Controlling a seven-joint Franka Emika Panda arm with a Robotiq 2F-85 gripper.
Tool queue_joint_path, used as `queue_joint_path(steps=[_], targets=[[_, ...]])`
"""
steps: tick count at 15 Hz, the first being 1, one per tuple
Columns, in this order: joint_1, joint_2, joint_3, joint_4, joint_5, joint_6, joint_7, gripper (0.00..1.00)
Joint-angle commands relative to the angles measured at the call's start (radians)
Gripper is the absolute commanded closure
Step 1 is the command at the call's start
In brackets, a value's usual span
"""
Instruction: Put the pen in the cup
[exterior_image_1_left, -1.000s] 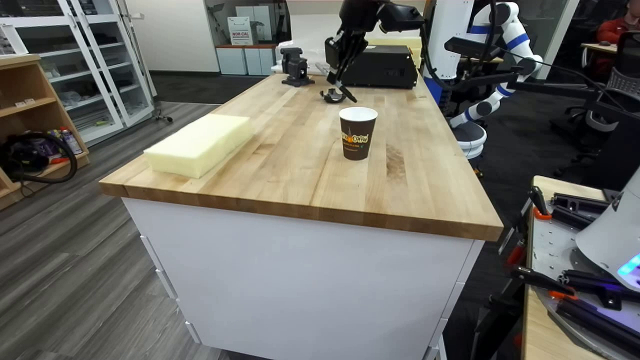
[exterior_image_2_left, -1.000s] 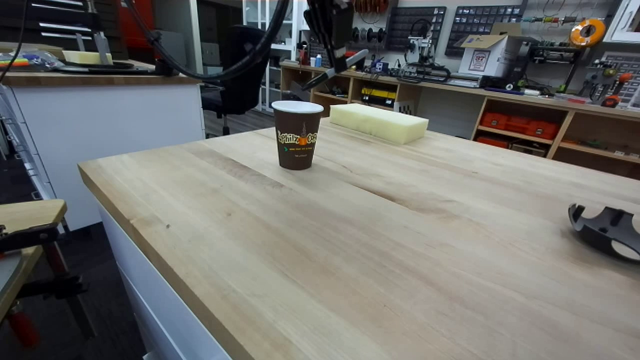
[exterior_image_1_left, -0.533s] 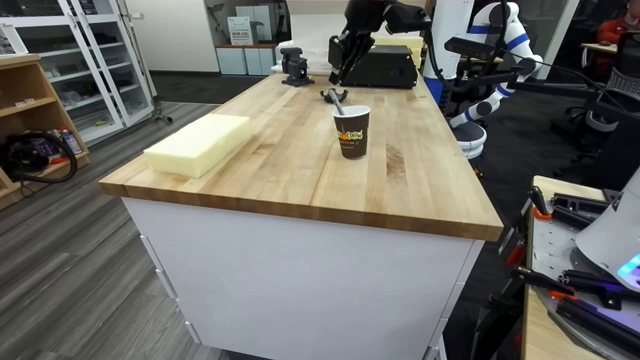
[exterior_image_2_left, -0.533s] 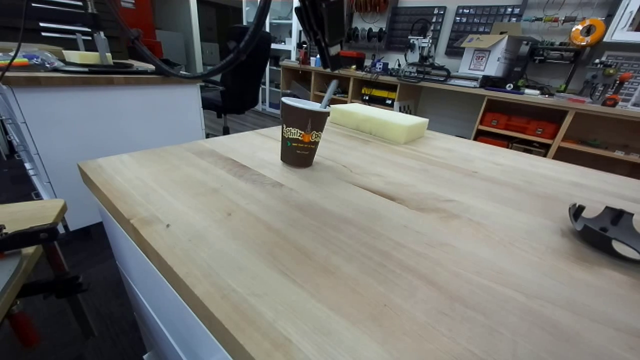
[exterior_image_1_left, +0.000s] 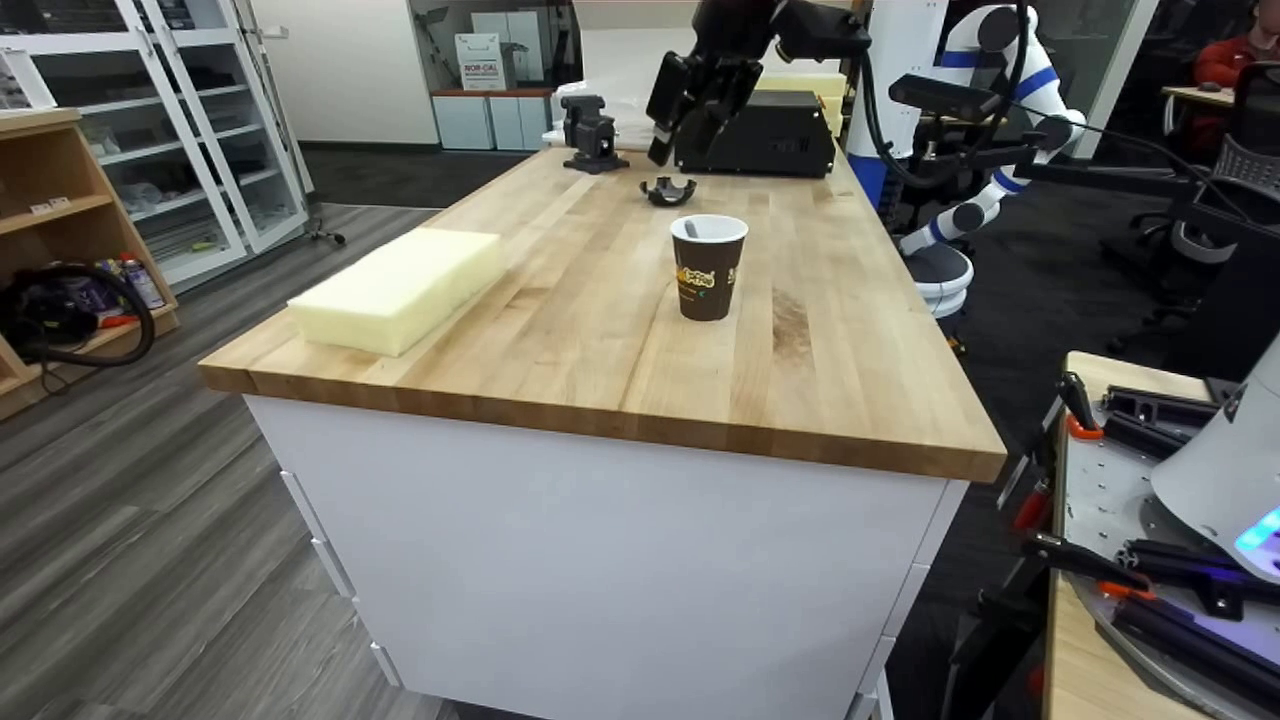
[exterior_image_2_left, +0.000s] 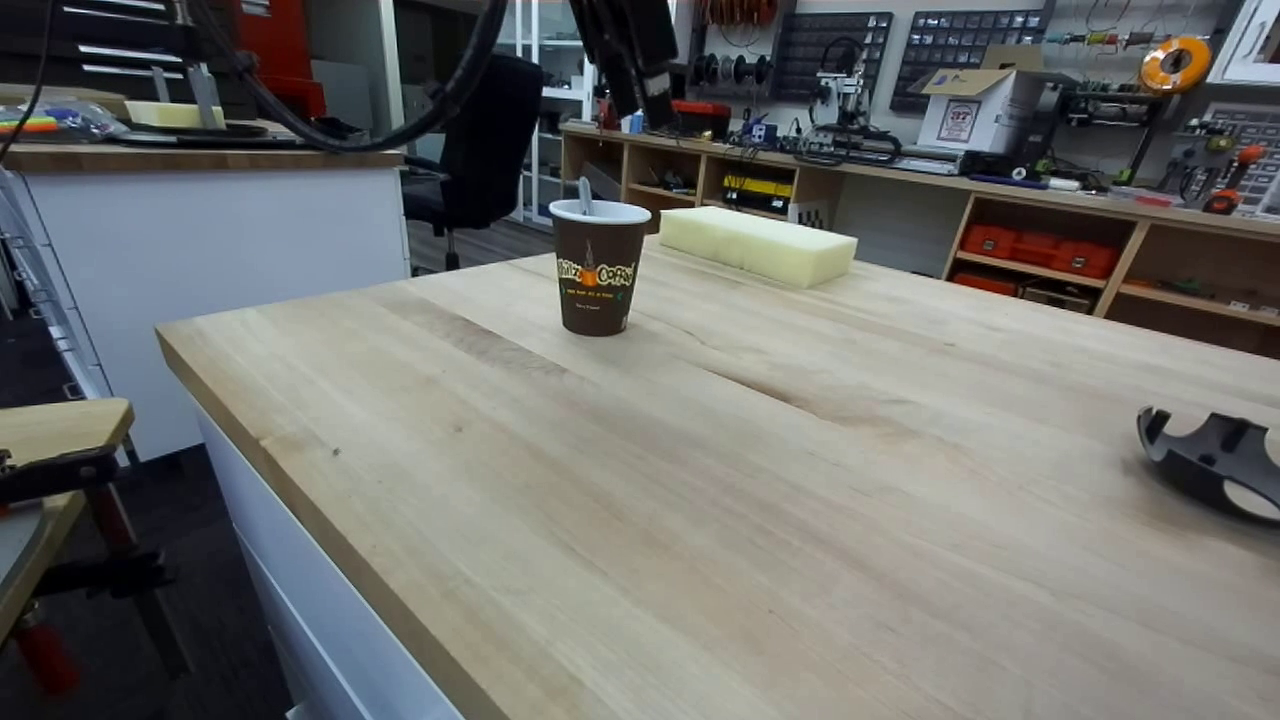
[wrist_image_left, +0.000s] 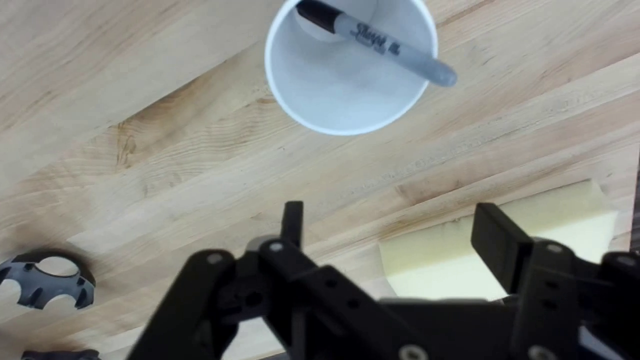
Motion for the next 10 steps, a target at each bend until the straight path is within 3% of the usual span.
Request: queue_joint_path(steps=[1,3,10], targets=[[-0.006,-0.001,0.007,0.0,0.007,-0.001,-0.005,0.09],[-0.006,0.004,0.006,0.0,0.006,0.0,-0.006,0.0],[-0.007,0.005,0.006,0.0,0.006,0.0,-0.006,0.0]])
